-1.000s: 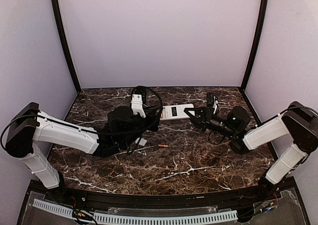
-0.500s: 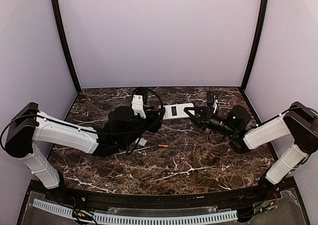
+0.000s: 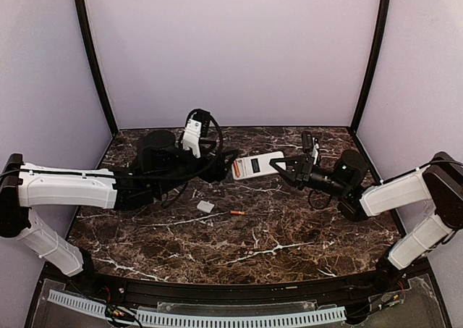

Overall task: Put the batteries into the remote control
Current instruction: Place the battery in the battery compartment, then pass from the right arm to the left

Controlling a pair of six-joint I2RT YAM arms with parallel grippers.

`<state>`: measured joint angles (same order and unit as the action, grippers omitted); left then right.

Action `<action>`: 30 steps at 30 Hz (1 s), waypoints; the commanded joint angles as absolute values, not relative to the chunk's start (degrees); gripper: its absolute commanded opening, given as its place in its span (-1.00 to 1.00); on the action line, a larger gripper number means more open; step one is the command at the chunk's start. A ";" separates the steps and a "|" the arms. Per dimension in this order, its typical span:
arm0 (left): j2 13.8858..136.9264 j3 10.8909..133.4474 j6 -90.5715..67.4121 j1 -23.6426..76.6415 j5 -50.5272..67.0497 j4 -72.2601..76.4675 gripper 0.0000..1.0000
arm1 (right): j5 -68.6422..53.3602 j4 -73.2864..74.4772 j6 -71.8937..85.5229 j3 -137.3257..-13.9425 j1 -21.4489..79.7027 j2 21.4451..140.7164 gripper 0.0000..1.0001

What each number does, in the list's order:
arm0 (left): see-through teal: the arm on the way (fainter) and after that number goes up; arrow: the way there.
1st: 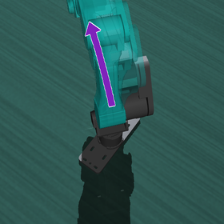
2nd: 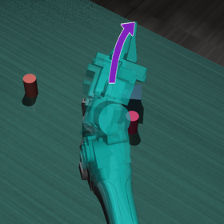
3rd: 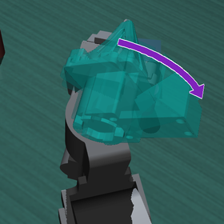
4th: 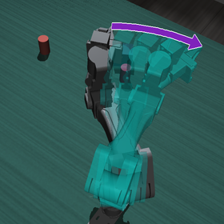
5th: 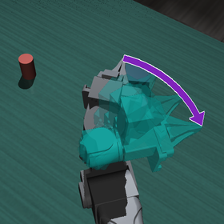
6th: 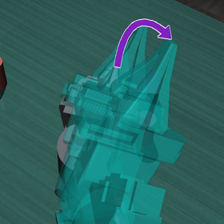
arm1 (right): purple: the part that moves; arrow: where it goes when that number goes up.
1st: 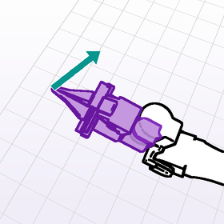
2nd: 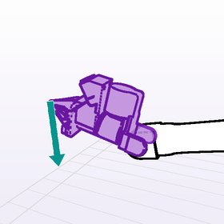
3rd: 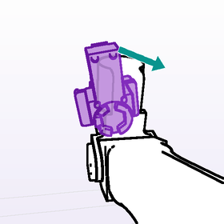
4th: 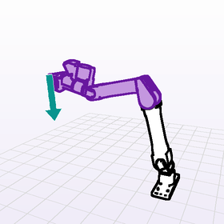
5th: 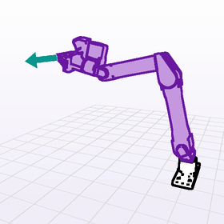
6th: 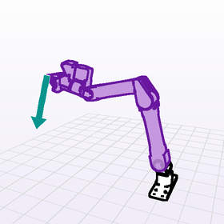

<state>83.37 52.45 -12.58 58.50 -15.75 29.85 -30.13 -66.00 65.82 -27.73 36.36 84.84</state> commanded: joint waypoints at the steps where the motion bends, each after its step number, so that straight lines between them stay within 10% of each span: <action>1: 77.60 53.10 -3.54 53.54 -2.24 16.49 0.52 | -36.54 -63.76 62.01 -27.83 34.66 82.58 -1.00; 9: 74.28 52.90 4.37 52.41 8.81 7.04 0.96 | -43.21 -60.25 59.26 -27.79 33.55 81.42 -1.00; 30: 89.33 70.75 25.64 60.25 4.84 -11.10 0.89 | -42.97 -54.55 58.36 -28.92 34.27 81.52 -1.00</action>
